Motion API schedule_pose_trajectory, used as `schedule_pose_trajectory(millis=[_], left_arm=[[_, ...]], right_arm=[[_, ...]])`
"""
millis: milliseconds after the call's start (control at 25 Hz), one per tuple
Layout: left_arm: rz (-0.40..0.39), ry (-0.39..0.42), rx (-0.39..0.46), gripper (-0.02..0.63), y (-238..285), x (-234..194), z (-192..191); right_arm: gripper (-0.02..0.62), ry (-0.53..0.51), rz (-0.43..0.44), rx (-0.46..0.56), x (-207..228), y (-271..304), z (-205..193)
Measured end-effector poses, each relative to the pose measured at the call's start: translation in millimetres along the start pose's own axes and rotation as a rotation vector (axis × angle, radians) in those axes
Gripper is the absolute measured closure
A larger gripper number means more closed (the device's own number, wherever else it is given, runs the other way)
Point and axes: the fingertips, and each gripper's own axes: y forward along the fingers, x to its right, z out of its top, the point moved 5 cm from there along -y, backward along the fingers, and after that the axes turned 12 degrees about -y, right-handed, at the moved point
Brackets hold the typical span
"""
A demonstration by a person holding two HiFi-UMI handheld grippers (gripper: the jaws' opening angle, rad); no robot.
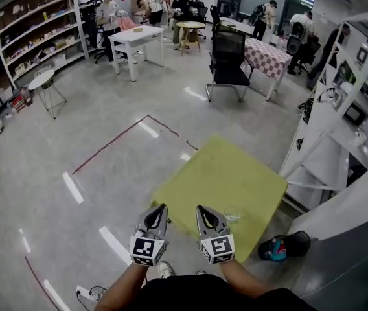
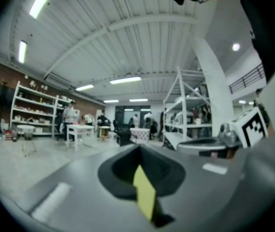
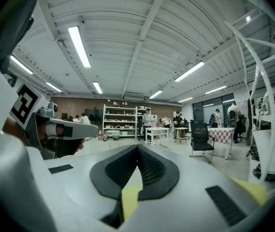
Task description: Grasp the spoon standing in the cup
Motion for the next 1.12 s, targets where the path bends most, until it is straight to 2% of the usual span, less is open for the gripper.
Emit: schedule_pose_trajectory(millis=[160,320,560,840,1120], left_arm=[[-0.089,-0.012,-0.028,0.600,18.8,-6.2,-6.1],[-0.194,-0.077,-0.039,0.600,32.7,-2.6,-10.7],[-0.316,-0.067,-0.074,0.600,60.0,21.0,-20.3],[-0.403,-0.054,-0.133,0.600,95.3,44.7,-43.1],[-0.401,-0.024,-0.220,0.600,123.0,71.0,-89.9]], right_arm=[[0.598,0.009,-0.089,-0.039,5.7,-2.5,-5.6],[0.598,0.023,-0.186,-0.091,8.1,-18.8,-17.8],[0.598,0.045,-0.325,-0.153,27.7,-49.1,-34.9],[0.598,0.072,-0.450,-0.212,62.3,-79.1,-59.7],[0.598,0.163,-0.475,-0.313,87.8,-103.5,-120.1]])
